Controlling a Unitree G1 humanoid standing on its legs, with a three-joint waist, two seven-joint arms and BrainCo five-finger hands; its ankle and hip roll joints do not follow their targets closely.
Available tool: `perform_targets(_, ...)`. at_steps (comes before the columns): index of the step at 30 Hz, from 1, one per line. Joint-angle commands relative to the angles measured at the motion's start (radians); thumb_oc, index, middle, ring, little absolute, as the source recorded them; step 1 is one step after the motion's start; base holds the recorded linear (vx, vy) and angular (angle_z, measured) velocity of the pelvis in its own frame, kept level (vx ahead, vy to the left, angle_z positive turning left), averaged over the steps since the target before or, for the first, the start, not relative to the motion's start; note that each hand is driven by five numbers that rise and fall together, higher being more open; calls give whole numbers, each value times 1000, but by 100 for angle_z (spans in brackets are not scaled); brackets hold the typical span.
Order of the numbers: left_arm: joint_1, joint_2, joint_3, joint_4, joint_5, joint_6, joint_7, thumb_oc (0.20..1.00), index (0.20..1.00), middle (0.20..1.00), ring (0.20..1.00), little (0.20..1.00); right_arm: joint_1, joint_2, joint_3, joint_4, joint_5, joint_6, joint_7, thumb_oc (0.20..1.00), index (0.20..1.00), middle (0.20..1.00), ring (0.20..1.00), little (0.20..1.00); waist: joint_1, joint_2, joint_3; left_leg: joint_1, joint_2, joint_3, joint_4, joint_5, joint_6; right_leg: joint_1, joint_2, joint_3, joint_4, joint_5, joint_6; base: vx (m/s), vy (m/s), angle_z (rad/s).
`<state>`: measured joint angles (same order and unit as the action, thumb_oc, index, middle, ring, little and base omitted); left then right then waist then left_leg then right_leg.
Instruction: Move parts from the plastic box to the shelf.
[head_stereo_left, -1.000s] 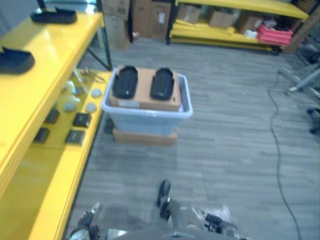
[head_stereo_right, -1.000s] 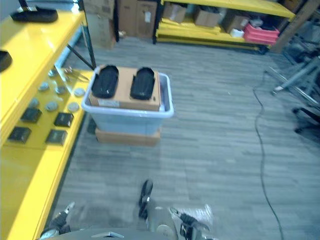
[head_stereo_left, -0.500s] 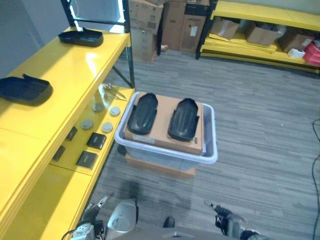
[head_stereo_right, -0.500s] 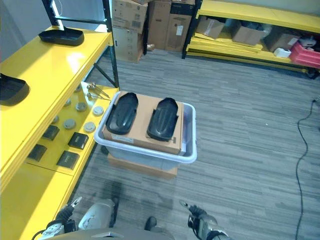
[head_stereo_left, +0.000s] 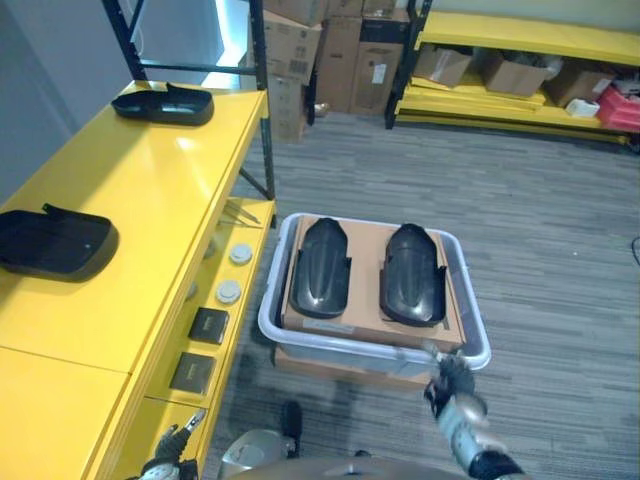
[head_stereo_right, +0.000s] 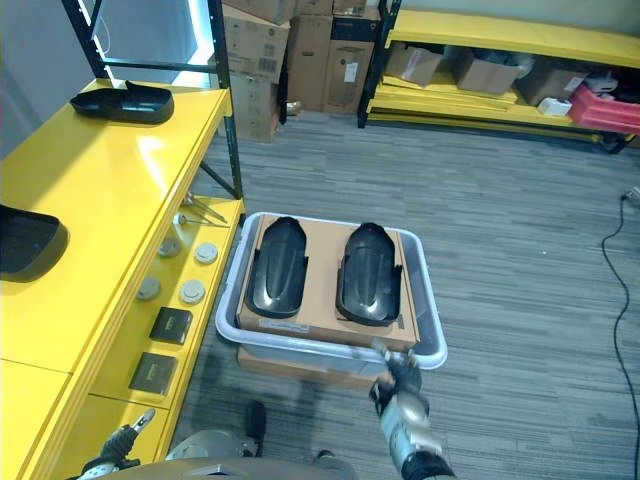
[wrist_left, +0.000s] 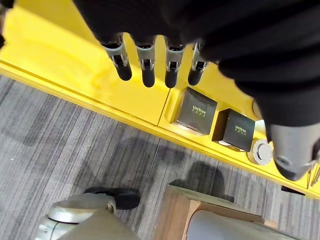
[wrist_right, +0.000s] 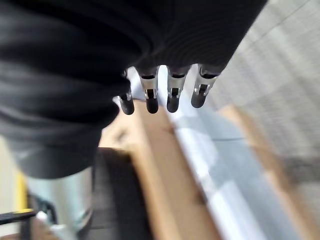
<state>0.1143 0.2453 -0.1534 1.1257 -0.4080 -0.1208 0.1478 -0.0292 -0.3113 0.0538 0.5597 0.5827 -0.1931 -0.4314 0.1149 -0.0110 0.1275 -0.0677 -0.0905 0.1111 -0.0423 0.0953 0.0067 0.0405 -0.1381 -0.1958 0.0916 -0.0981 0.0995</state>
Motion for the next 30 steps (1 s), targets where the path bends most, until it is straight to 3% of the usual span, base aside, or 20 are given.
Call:
perform_targets(1, -6, -14, 43, 8, 10, -32, -6, 1000, 1000, 1000, 1000, 1000, -26, -133, -47, -116, -141, -102, -104, 1000, 1000, 1000, 1000, 1000, 12, 9, 27, 30, 58, -85, 105, -114, -6, -20, 37, -32, -87, 130, 20, 5, 62, -23)
perform_targets(4, 15, -15, 81, 0, 24, -29, -29, 1000, 1000, 1000, 1000, 1000, -27, -167, -97, -247, -123, -92, -70, 1000, 1000, 1000, 1000, 1000, 16, 3, 27, 24, 45, -100, 118, -129, 7, -35, 33, -29, -63, 123, 27, 20, 61, -19)
perform_targets(7, 52, -21, 105, -14, 31, -39, -49, 1000, 1000, 1000, 1000, 1000, -31, -173, -136, -361, -105, -53, -23, 1000, 1000, 1000, 1000, 1000, 20, 13, 40, 14, 42, -115, 149, -144, 30, -85, 23, -18, 70, 91, 30, -10, 29, -24)
perform_targets(8, 67, -23, 104, -21, 34, -55, -42, 1000, 1000, 1000, 1000, 1000, -35, -171, -146, -402, -99, -33, -18, 1000, 1000, 1000, 1000, 1000, 15, 21, 52, 7, 44, -125, 163, -146, 42, -124, 5, 8, 131, 107, 38, -27, -45, -30)
perform_targets(10, 71, -19, 105, -28, 7, -58, -39, 1000, 1000, 1000, 1000, 1000, -49, -166, -147, -409, -107, -27, -9, 1000, 1000, 1000, 1000, 1000, 21, 24, 59, -4, 46, -121, 176, -152, 43, -142, -28, 8, 125, 120, 51, -29, -99, -25)
perform_targets(12, 64, -3, 112, -41, -16, -50, -45, 1000, 1000, 1000, 1000, 1000, -84, -160, -145, -402, -140, -16, -3, 1000, 1000, 1000, 1000, 1000, 43, 18, 70, -20, 55, -115, 192, -170, 35, -155, -92, -14, 70, 175, 72, -32, -233, 1)
perform_targets(13, 64, 1, 118, -47, -31, -45, -47, 1000, 1000, 1000, 1000, 1000, -102, -168, -138, -394, -164, -10, 4, 1000, 1000, 1000, 1000, 1000, 53, 18, 78, -29, 72, -119, 198, -174, 21, -150, -96, -26, 35, 178, 80, 21, -258, 6)
perform_targets(15, 63, 0, 124, -32, -32, -52, -49, 1000, 1000, 1000, 1000, 1000, -112, -188, -138, -389, -192, 18, 19, 1000, 1000, 1000, 1000, 1000, 64, 12, 80, -36, 94, -122, 203, -172, 3, -115, -99, -50, -13, 171, 86, 78, -246, 9)
perform_targets(20, 26, 8, 80, -25, -19, -66, -71, 1000, 1000, 1000, 1000, 1000, -215, -286, -128, -329, -202, 51, 4, 1000, 1000, 1000, 1000, 1000, 90, 17, 125, -114, 165, -132, 224, -120, -53, -130, -73, -131, 7, 137, 50, -44, -174, 47)
perform_targets(26, -10, 19, 23, -27, -16, -76, -116, 1000, 1000, 1000, 1000, 1000, -345, -390, -107, -245, -217, 131, -8, 1000, 1000, 1000, 1000, 1000, 108, 59, 152, -146, 166, -161, 178, -76, -78, -160, -83, -174, 24, 123, 46, -60, 47, 23)
perform_targets(30, -11, 22, -5, -31, -14, -88, -137, 1000, 1000, 1000, 1000, 1000, -410, -427, -89, -154, -241, 143, 1, 1000, 1000, 1000, 1000, 1000, 117, 82, 170, -160, 146, -169, 180, -75, -81, -184, -109, -173, 47, 122, 52, -31, 147, 11)
